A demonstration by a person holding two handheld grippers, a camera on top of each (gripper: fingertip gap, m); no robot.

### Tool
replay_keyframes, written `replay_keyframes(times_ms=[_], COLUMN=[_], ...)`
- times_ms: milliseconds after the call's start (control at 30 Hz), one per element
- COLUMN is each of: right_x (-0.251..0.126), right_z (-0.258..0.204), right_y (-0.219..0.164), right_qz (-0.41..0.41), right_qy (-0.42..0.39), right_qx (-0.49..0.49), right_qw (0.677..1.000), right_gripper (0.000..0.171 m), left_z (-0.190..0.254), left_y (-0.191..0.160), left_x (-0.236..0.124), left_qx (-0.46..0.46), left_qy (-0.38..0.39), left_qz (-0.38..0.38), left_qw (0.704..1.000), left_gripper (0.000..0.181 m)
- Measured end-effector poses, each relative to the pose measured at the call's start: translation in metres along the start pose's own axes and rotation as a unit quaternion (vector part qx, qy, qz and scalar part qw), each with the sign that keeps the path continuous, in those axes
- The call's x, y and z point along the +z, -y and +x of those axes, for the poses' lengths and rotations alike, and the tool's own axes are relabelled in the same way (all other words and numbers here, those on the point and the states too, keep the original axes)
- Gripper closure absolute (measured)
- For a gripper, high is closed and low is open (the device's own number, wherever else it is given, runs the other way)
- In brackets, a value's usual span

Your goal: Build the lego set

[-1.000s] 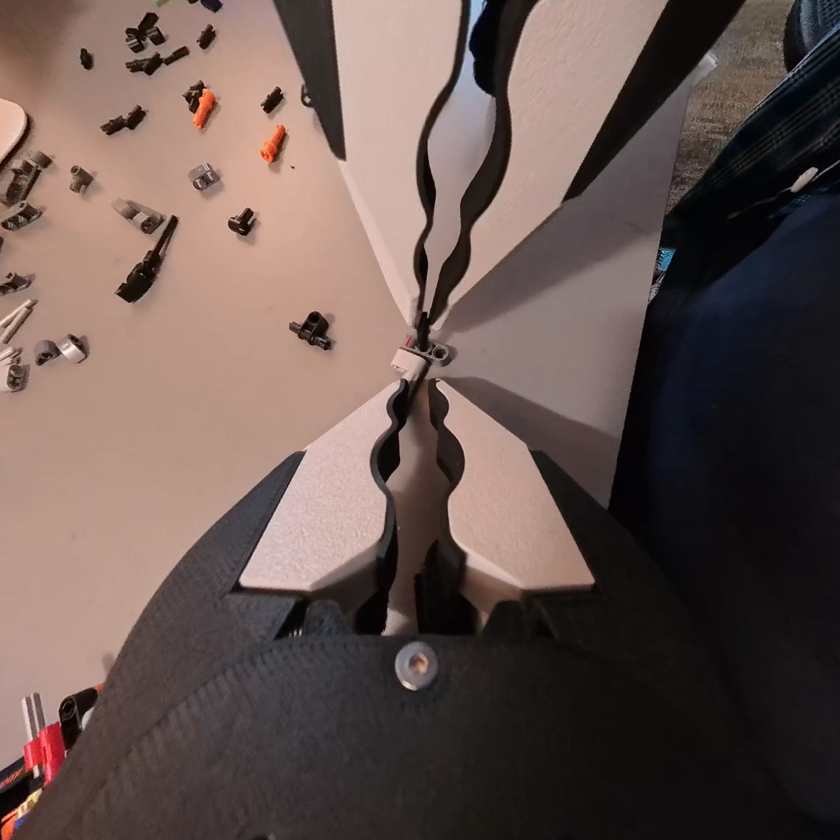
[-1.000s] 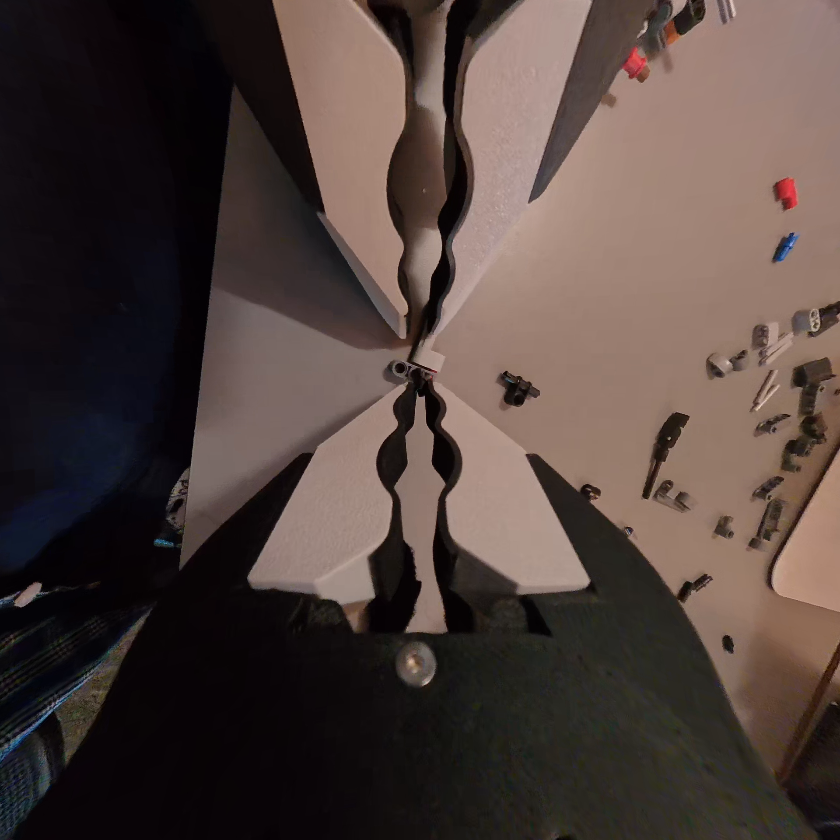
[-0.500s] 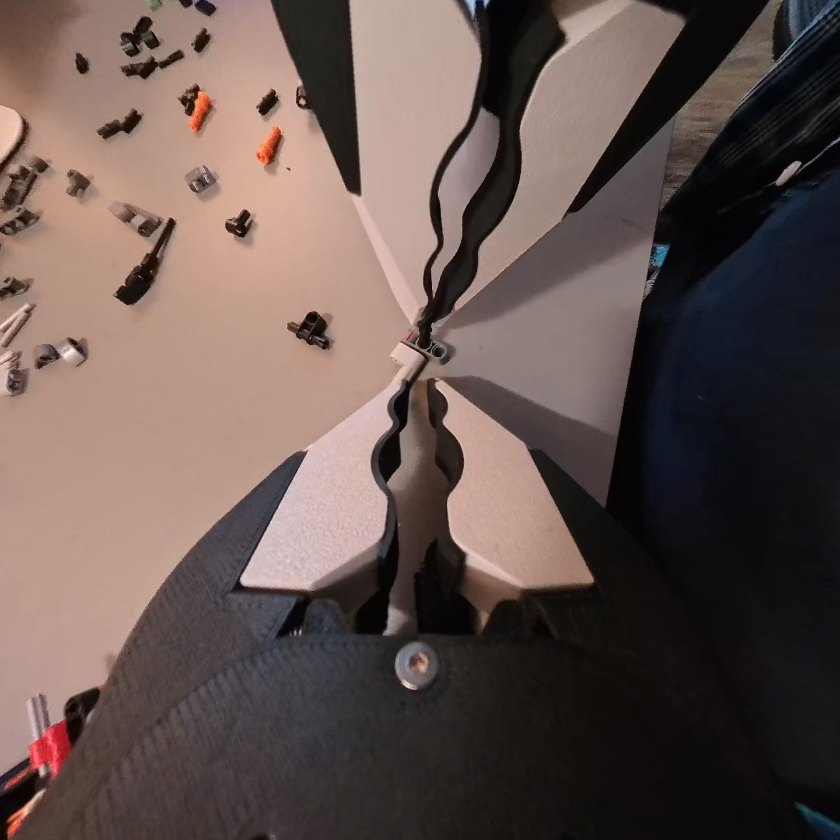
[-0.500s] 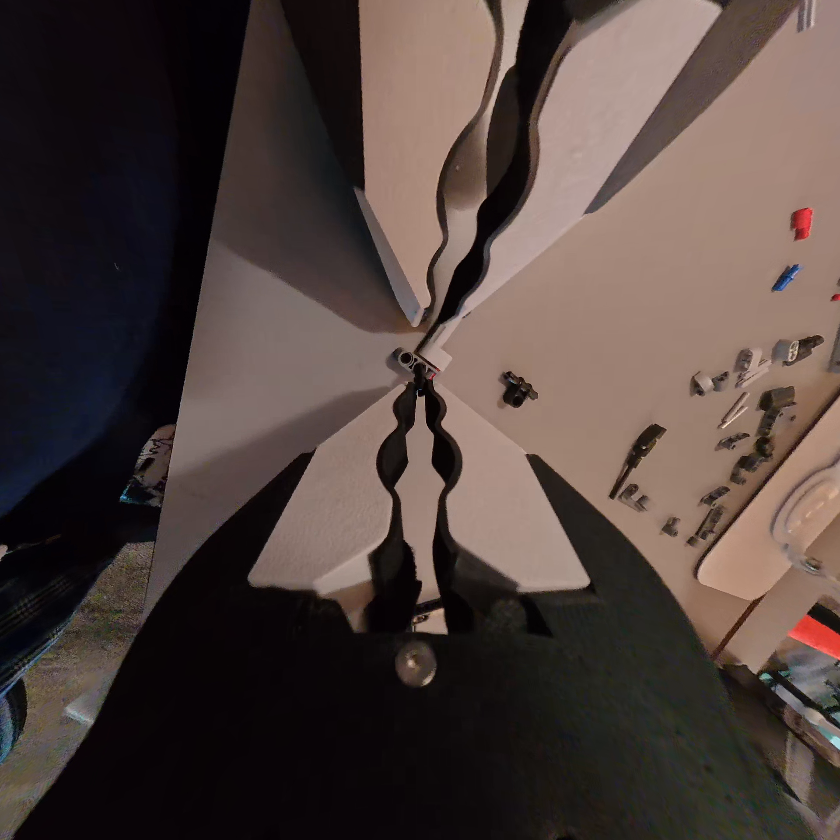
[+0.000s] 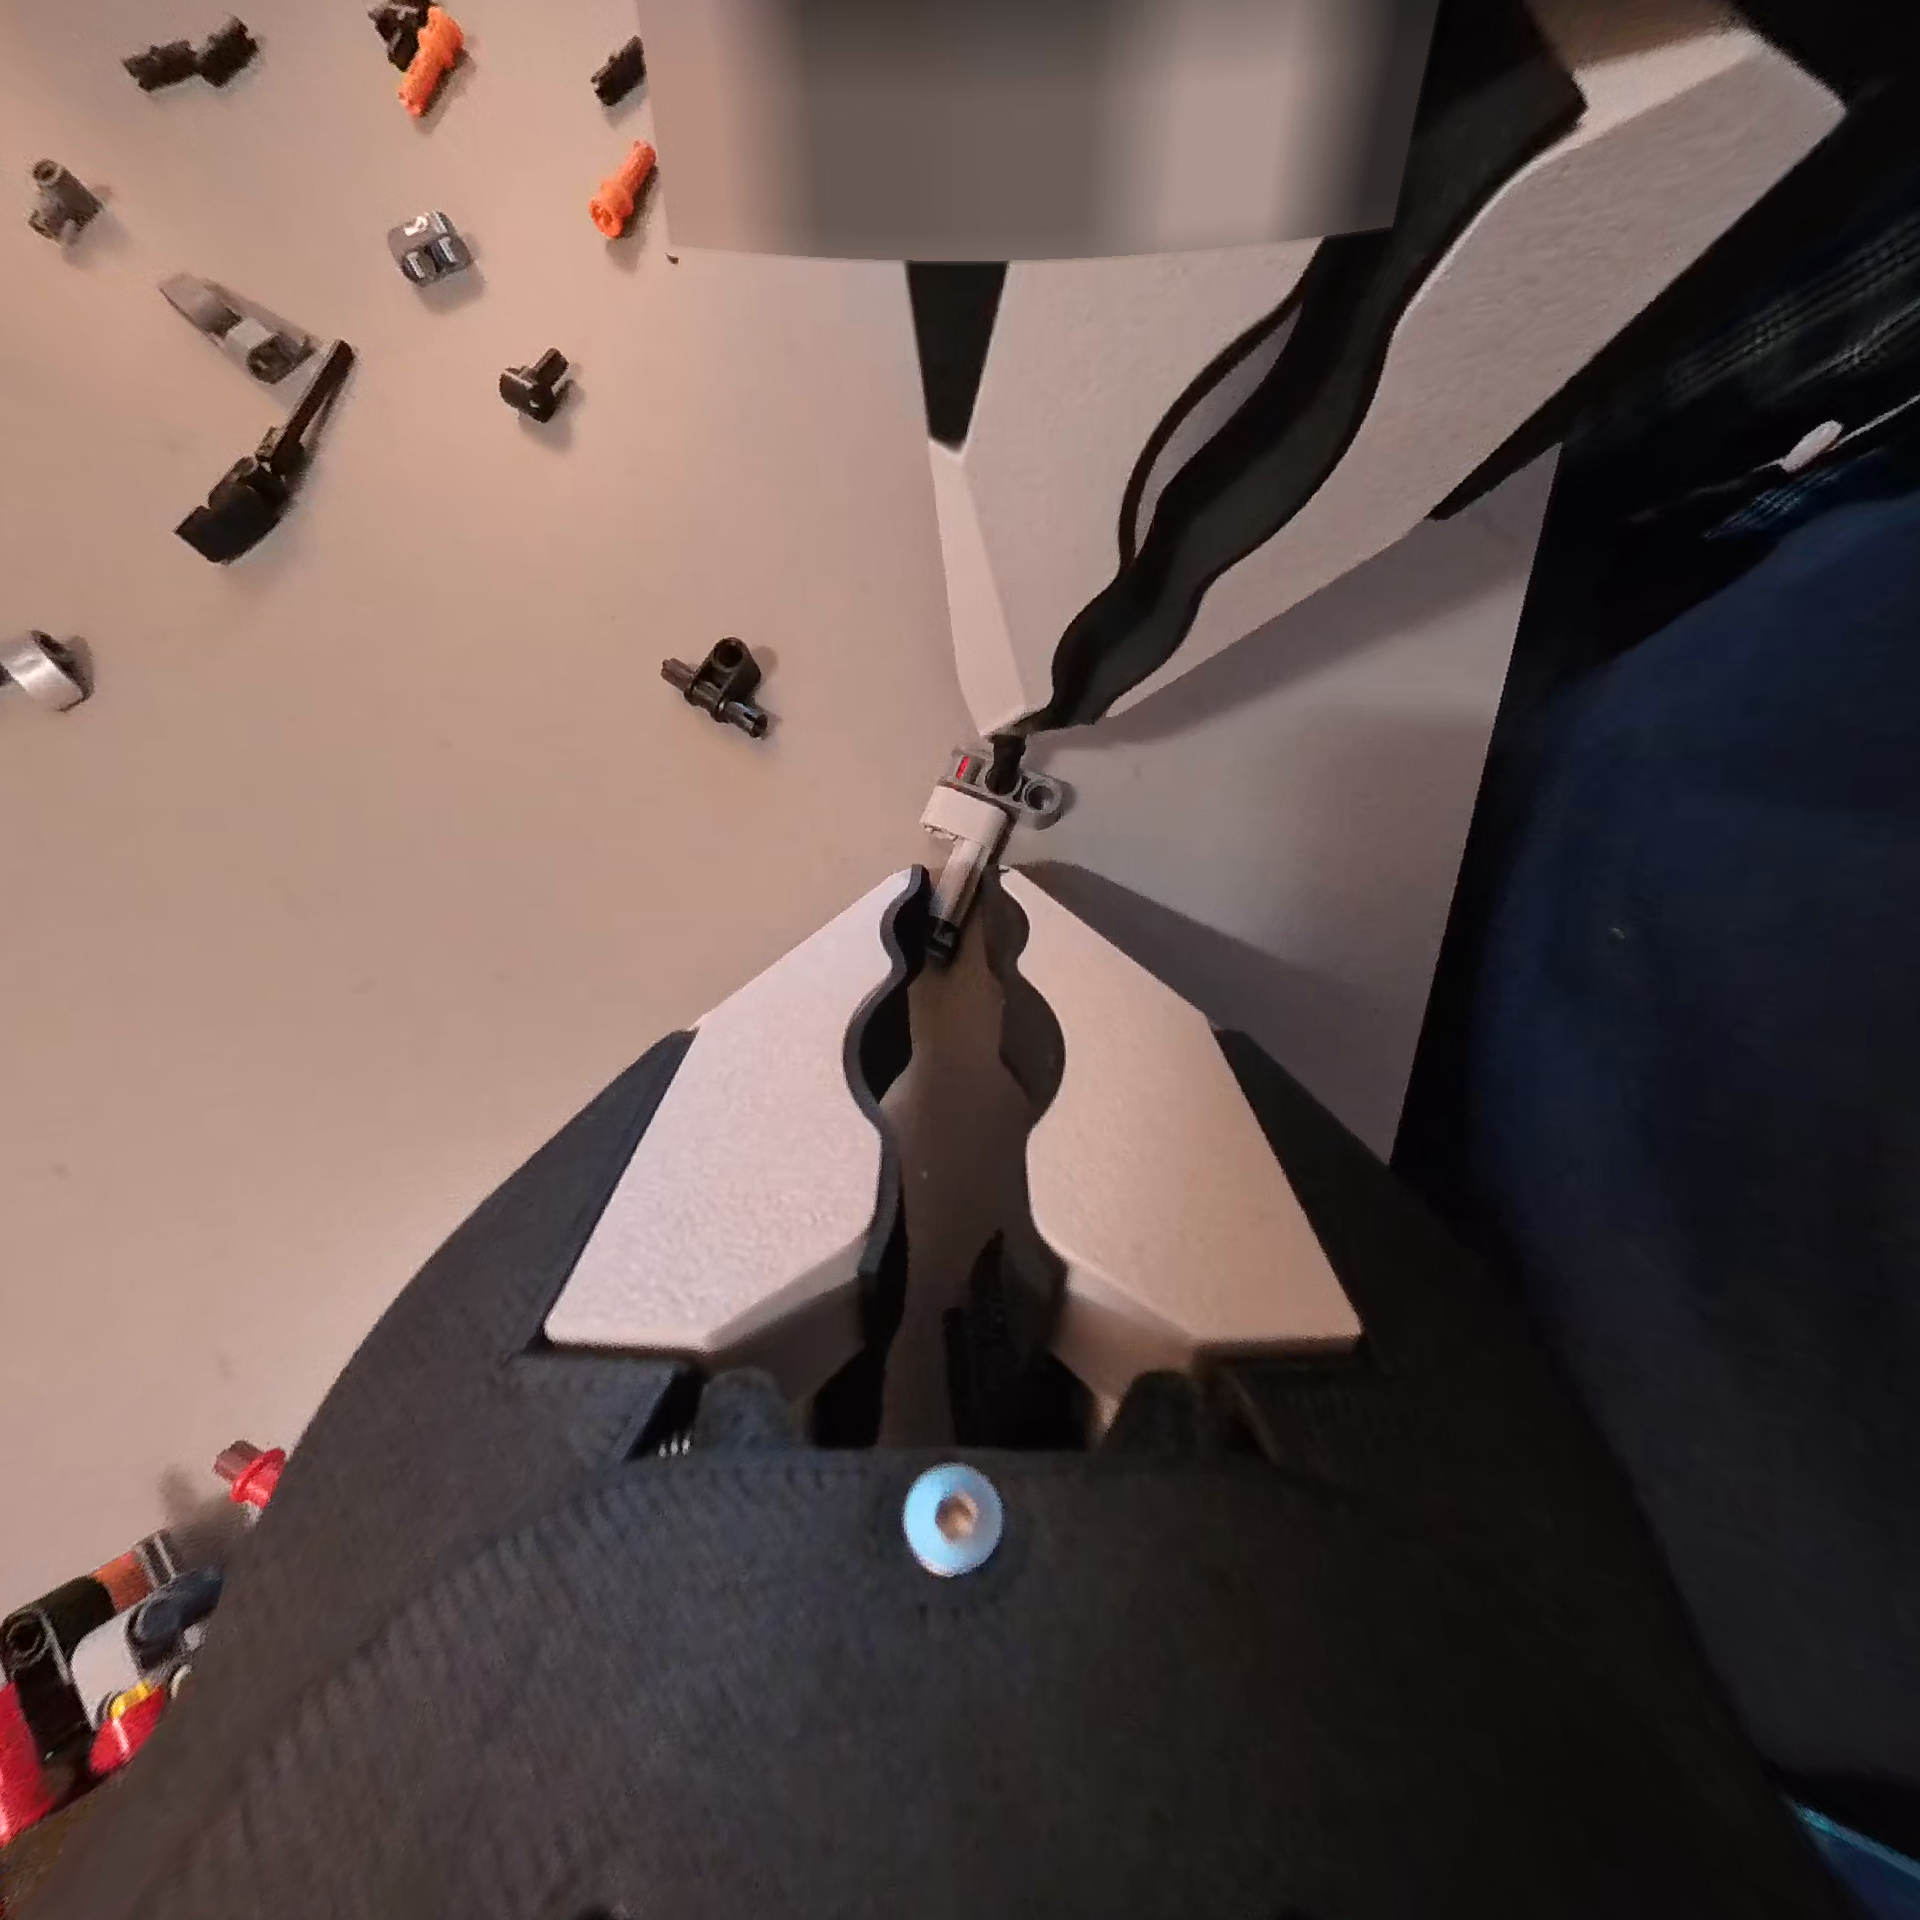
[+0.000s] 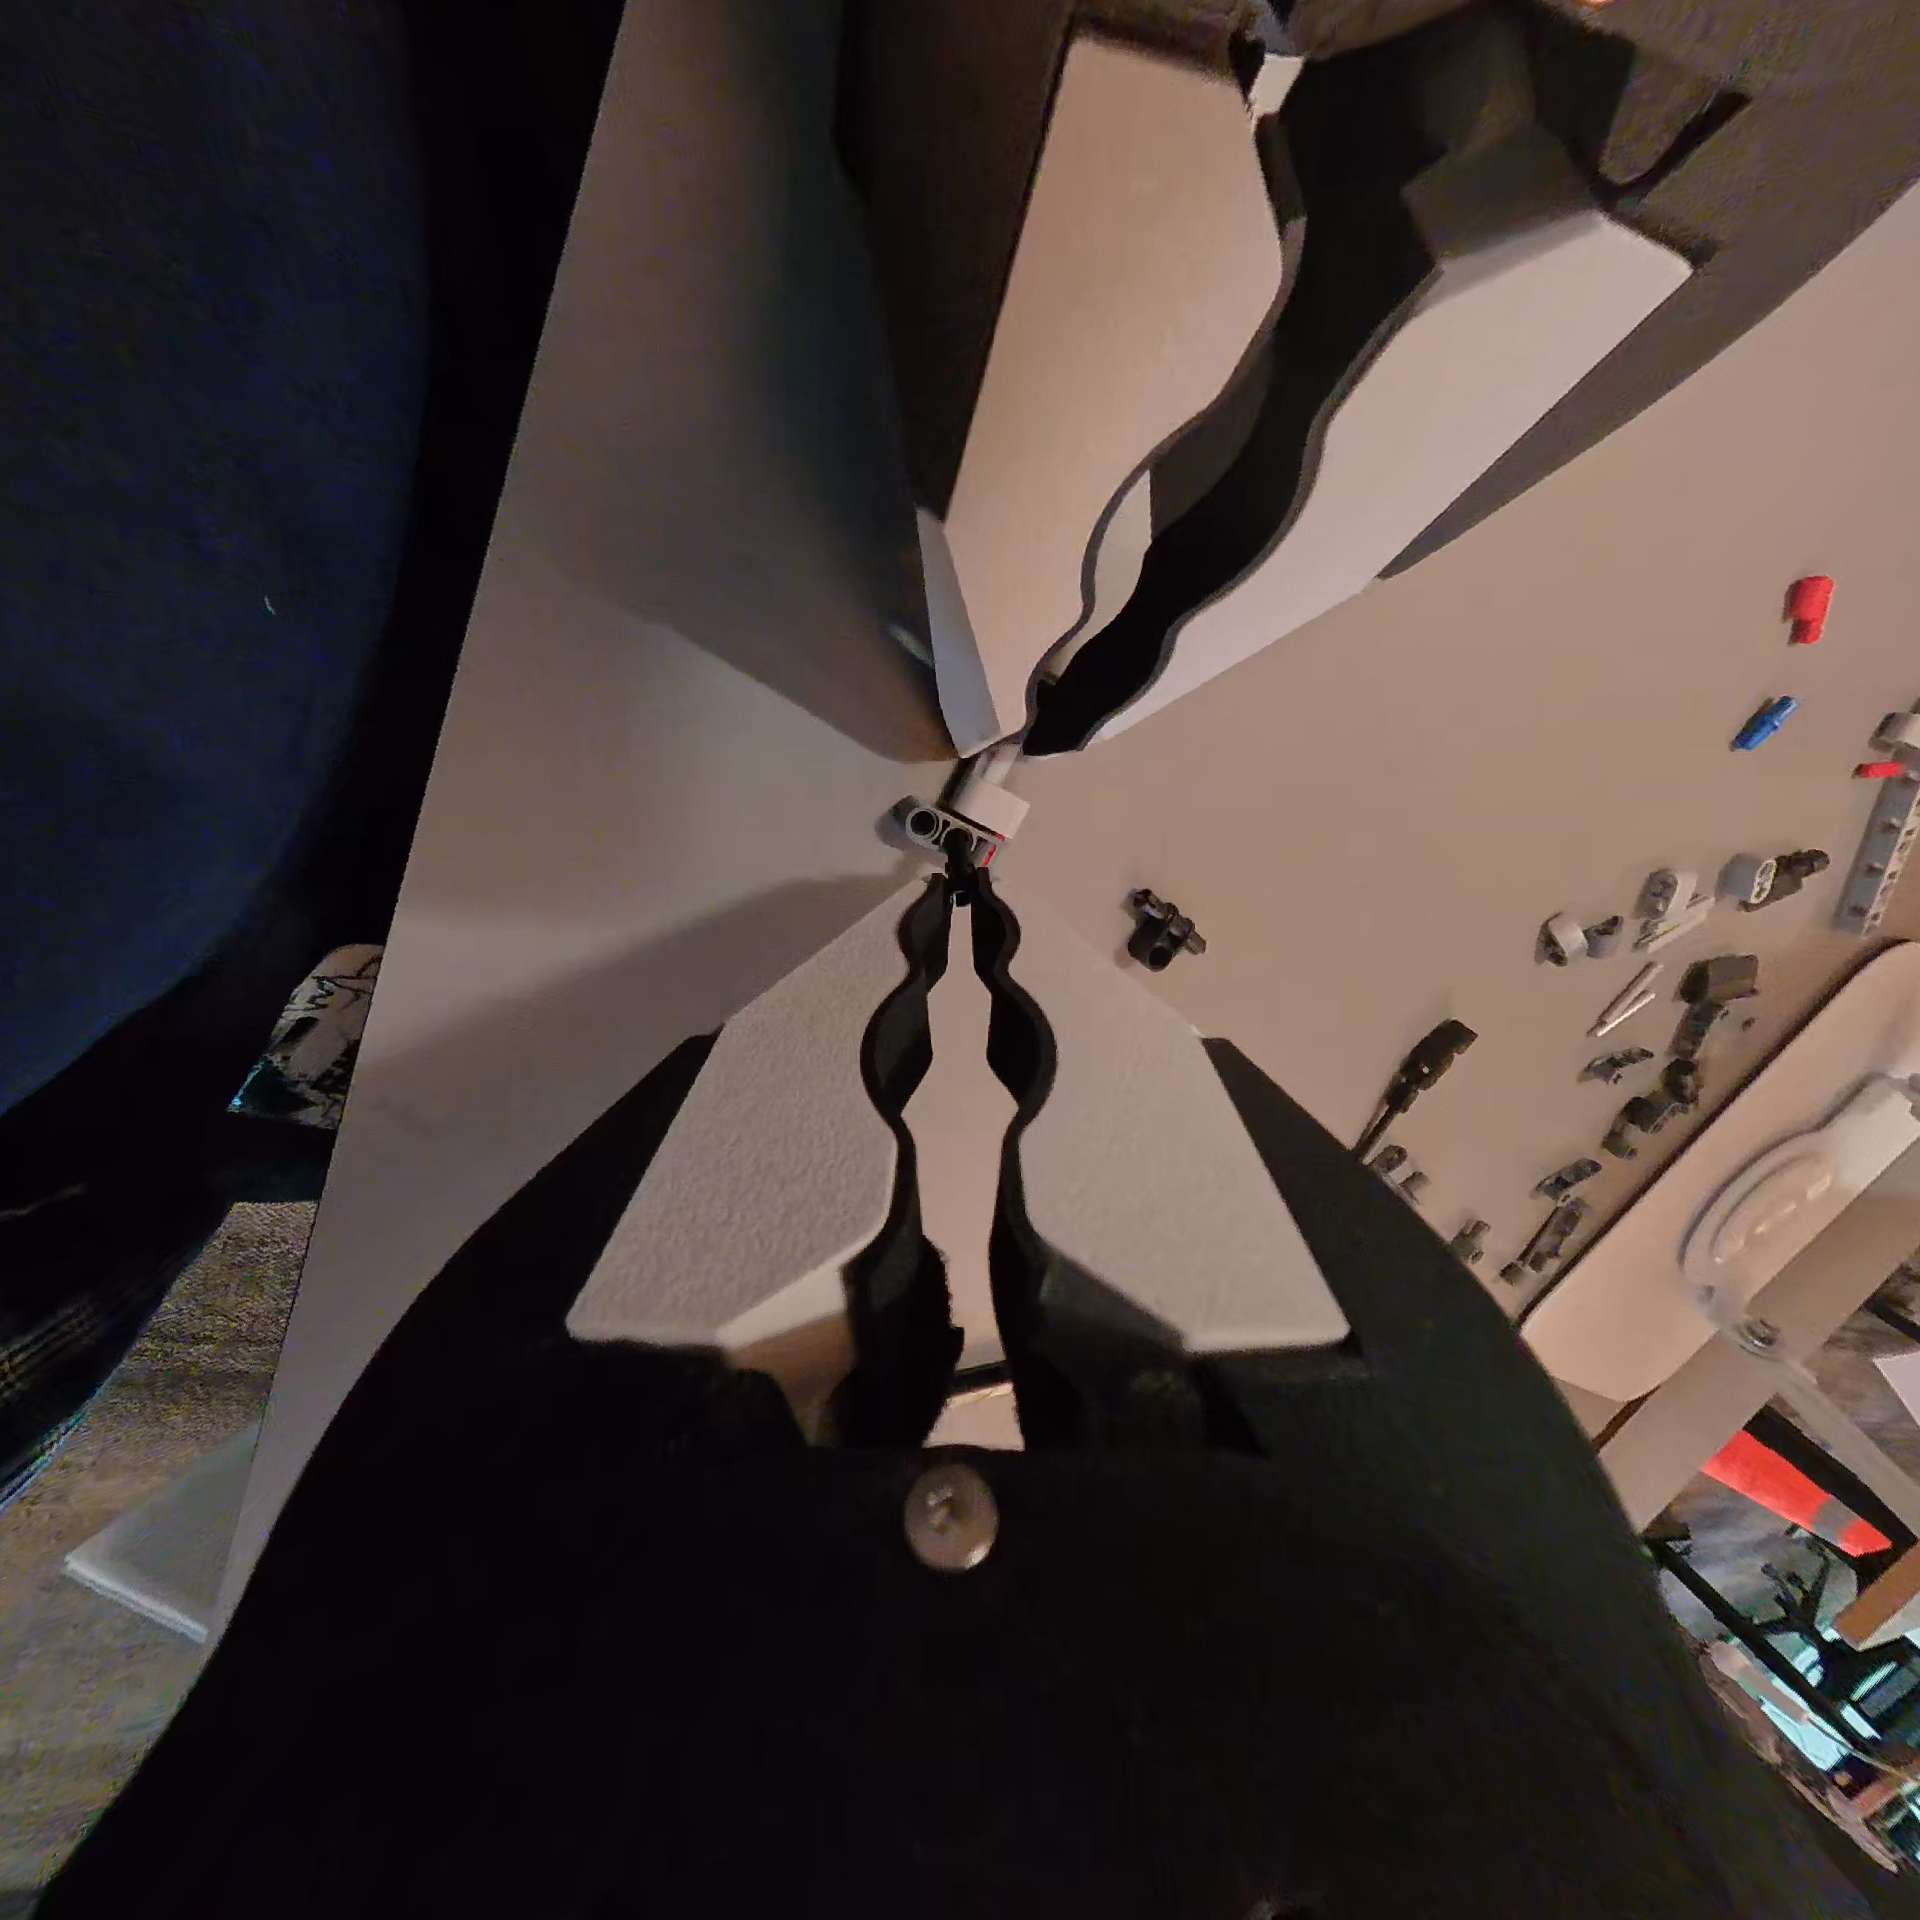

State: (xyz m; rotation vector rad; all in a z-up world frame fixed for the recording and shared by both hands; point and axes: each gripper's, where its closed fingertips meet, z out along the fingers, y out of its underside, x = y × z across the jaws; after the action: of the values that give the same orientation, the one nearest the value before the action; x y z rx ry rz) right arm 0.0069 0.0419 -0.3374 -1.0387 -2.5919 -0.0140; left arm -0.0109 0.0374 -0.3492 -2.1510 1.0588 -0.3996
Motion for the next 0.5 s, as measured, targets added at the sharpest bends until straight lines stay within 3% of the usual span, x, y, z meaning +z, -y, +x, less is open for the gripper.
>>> replay_keyframes(times_ms=[500], right_x=[0.0], right_z=[0.0015], right_y=[0.0039], right_qz=[0.002], right_qy=[-0.003], right_qx=[0.003], right_qw=[1.0], right_gripper=[0.169], left_z=[0.0004], left_y=[-0.0004], left_x=[0.0], left_qx=[-0.013], left_qy=[0.005], left_qz=[0.001], left_qw=[1.0], left_gripper=[0.173])
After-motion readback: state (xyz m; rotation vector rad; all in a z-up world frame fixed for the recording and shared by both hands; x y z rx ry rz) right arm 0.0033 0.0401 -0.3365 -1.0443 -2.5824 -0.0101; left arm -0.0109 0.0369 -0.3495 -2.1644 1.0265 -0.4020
